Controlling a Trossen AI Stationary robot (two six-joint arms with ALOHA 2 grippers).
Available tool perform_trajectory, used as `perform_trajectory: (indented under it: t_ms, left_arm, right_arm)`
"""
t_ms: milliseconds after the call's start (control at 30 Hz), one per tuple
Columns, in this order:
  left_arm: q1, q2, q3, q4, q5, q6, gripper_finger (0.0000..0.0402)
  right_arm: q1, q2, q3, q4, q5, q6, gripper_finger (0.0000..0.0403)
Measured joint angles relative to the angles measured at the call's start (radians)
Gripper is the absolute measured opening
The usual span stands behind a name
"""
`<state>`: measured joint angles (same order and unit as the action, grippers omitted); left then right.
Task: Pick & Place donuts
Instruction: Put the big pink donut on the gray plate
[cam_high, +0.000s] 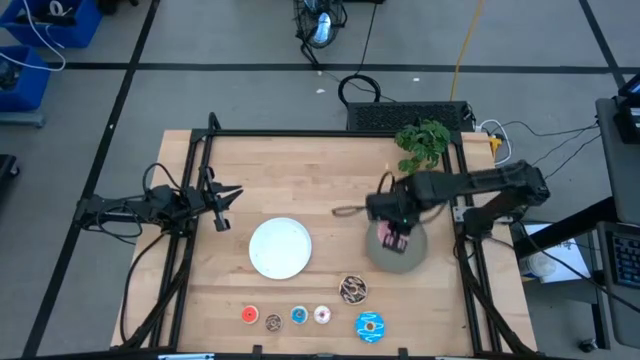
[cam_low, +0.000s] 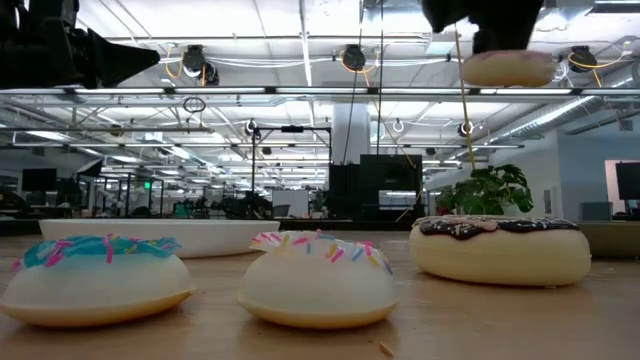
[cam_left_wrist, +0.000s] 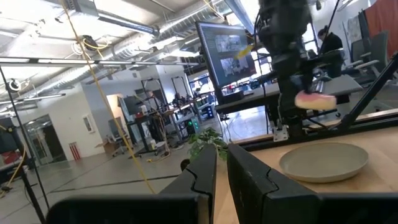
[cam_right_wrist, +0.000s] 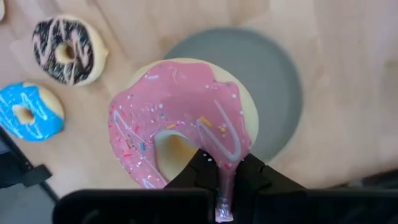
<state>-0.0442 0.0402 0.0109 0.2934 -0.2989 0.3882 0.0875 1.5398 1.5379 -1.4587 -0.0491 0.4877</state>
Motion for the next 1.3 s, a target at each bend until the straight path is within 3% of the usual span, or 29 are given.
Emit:
perform_trajectory:
  t_ms: [267,800,1033,1300]
  left_arm:
    - [0.0,0.0,0.0,0.001,0.0,0.001,0.0047]
    - [0.0,0.0,0.0,0.02,0.0,0.002,0.0047]
    - [0.0,0.0,0.0,0.019,0.0,0.002,0.0047]
    - [0.0,0.0,0.0,0.019,0.0,0.002,0.0047]
  right_arm:
    - [-0.132,-0.001,-0.134,0.147,-0.053,-0.147,0.0008]
    - [-0.153,-0.001,-0.584,0.501,-0.059,-0.224,0.0009]
    - [-0.196,-0.001,-0.665,0.62,-0.058,-0.228,0.0009]
    - [-0.216,-0.001,-0.669,0.626,-0.054,-0.246,0.0015]
